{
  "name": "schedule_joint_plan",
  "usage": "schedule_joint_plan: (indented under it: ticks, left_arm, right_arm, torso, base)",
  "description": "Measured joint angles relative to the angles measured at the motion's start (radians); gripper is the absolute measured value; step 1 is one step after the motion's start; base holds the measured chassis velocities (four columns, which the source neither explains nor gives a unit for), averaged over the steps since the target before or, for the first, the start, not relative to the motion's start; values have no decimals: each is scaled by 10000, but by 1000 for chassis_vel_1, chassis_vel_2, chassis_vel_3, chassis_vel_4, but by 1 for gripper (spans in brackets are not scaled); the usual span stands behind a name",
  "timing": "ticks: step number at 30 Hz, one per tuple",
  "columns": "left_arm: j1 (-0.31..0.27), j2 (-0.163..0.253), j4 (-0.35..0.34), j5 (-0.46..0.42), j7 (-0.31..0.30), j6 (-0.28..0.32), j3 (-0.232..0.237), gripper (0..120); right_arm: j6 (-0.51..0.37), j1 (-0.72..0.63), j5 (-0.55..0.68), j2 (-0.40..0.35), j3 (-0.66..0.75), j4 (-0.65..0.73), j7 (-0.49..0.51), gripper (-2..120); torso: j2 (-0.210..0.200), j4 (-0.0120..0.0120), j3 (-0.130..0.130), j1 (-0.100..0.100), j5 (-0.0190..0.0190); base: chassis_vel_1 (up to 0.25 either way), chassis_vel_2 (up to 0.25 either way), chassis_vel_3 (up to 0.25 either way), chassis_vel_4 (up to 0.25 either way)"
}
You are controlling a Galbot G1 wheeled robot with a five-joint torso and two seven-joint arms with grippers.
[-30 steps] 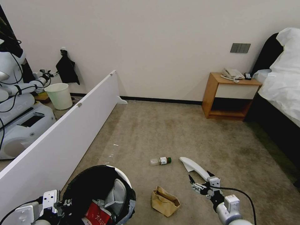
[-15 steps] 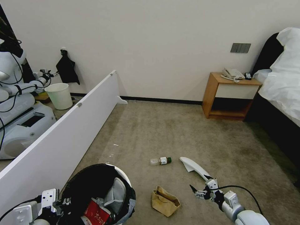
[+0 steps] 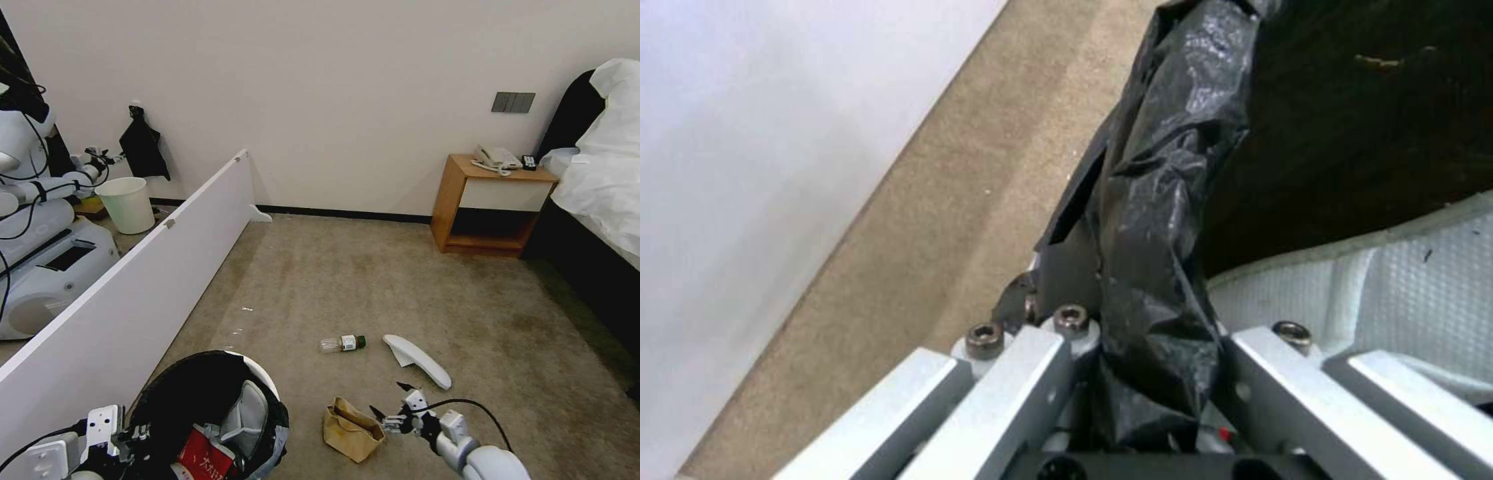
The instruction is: Pick up the trash bin, then pick up the garbage from the floor and place it into the trash bin.
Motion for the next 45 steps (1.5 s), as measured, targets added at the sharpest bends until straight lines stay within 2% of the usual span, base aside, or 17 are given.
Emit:
schedule_joint_plan:
  ticks: [8,31,45]
  left_arm:
    - [-110,55,5,-24,-1,0,4,2]
    - [-120,106,-35,-70,0,0,31,2]
    - [-124,124,-64,-70,5,0,30,2]
  right_arm:
    - [-27,271,155,256,-386,-682,1,100]
    - [-376,511,387,29,-799,-1360,-255,100]
    - [-443,968,802,339,-1269,-2132,-328,100]
  torso:
    - [0,-1,0,-1,0]
    - [0,-1,0,-1,0]
    - [0,-1,0,-1,1]
  base:
    - [0,0,0,0]
    - [0,0,0,0]
    - [0,0,0,0]
